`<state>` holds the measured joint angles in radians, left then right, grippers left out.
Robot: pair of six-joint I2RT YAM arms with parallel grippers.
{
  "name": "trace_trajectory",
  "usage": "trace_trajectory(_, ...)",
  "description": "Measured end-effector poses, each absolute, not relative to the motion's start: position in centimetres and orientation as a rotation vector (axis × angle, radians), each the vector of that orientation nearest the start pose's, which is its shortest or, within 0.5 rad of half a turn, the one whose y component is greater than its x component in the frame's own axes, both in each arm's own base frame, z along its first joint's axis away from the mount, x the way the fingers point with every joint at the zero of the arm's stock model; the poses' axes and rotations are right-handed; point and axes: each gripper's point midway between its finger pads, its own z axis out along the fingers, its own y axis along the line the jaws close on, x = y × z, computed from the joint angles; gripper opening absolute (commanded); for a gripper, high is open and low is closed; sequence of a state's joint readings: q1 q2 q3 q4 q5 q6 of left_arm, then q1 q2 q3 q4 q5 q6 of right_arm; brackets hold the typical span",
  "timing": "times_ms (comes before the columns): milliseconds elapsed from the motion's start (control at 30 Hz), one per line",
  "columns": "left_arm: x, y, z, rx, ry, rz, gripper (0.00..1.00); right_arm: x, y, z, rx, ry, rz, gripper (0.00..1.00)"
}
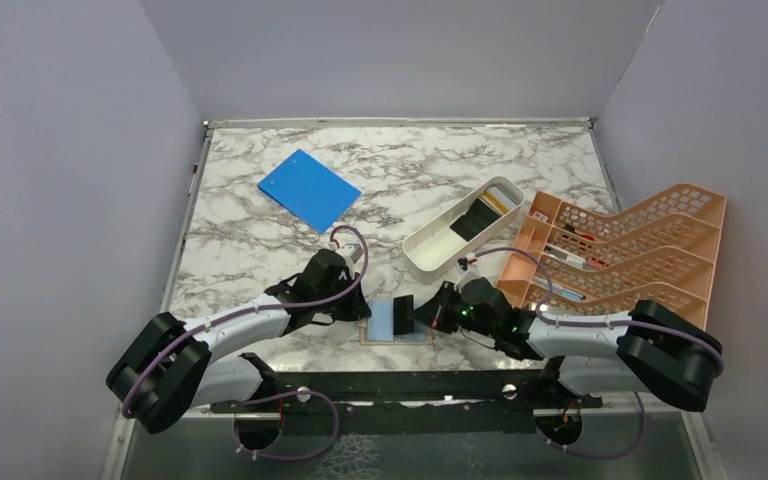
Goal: Put the credit cards into the card holder
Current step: Insert the credit card into the card holder.
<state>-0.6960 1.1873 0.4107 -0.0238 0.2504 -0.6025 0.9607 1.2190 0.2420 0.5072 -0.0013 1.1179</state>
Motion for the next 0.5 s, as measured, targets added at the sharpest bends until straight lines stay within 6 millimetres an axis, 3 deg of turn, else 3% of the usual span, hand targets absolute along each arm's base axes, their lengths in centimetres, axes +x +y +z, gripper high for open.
trace_trajectory(500, 17.0, -22.8, 3.1, 0.239, 2.534, -0.872, 0.07, 15.7, 29.1, 4.2, 0.185, 2.353, 1.167, 0.01)
